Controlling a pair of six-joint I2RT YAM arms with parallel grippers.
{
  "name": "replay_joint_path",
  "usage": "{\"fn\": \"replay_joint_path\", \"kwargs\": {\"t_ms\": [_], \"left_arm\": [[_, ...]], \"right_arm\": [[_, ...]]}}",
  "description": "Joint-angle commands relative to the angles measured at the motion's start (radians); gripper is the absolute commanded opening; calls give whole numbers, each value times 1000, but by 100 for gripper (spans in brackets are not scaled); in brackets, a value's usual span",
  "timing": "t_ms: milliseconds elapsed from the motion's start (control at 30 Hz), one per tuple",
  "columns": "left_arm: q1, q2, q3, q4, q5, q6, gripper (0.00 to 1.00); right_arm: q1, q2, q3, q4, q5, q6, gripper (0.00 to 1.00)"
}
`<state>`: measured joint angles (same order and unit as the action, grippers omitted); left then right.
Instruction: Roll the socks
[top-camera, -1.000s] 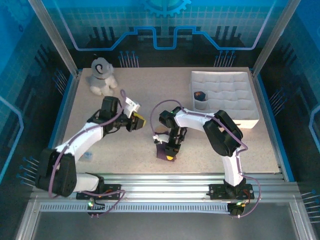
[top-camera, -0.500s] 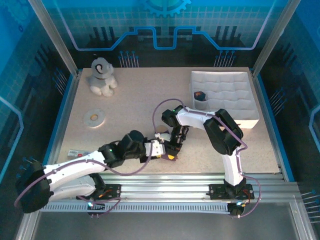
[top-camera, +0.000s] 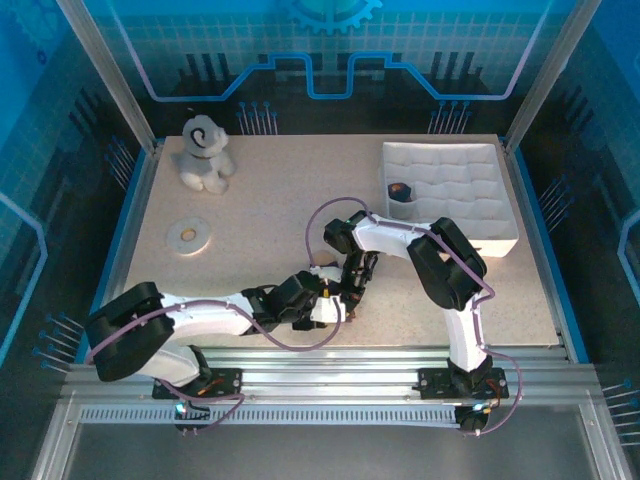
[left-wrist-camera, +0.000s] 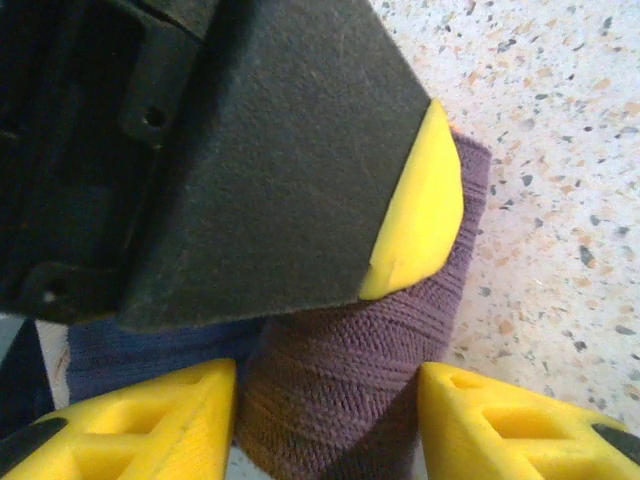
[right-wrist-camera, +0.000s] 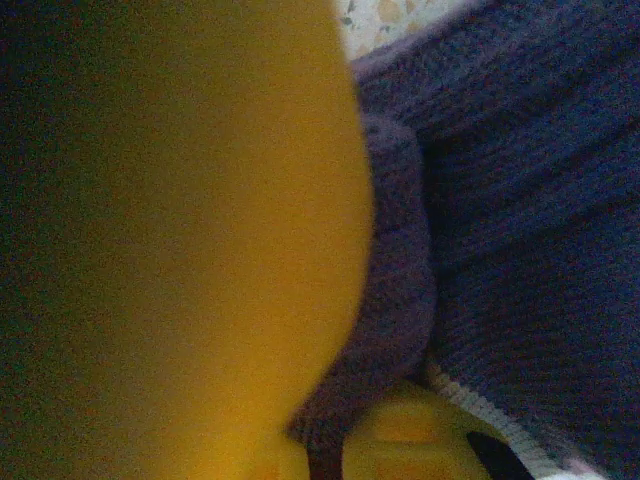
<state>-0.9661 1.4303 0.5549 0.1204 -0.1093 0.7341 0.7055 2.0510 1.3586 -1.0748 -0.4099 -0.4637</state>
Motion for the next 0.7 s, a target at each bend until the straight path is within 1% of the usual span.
{"fn": "replay_joint_path", "kwargs": {"t_ms": [0, 67, 100, 200, 367, 400, 533, 667], "left_arm": [[-2, 36, 31, 56, -18, 12, 50], [-2, 53, 34, 49, -9, 3, 49], [-5, 64, 37, 42, -11, 5, 47], [-8, 73, 59, -17, -3, -2, 33], [-11, 59, 93, -127, 13, -49, 3], [-14, 58, 105, -151, 7, -71, 0], [-46, 69, 148, -230, -41, -167, 0], [-78, 98, 202, -304, -94, -280, 0]], "right_arm": [[-23, 91, -81, 82, 266, -6, 0], [-24, 86, -84, 84, 261, -6, 0], [-24, 80, -85, 85, 258, -6, 0], [-27, 61, -92, 94, 243, 1, 0], [-48, 20, -112, 114, 204, 9, 4], [-53, 11, -117, 120, 197, 11, 5], [-70, -23, -143, 134, 181, 13, 9], [-74, -56, -177, 152, 177, 22, 19]]}}
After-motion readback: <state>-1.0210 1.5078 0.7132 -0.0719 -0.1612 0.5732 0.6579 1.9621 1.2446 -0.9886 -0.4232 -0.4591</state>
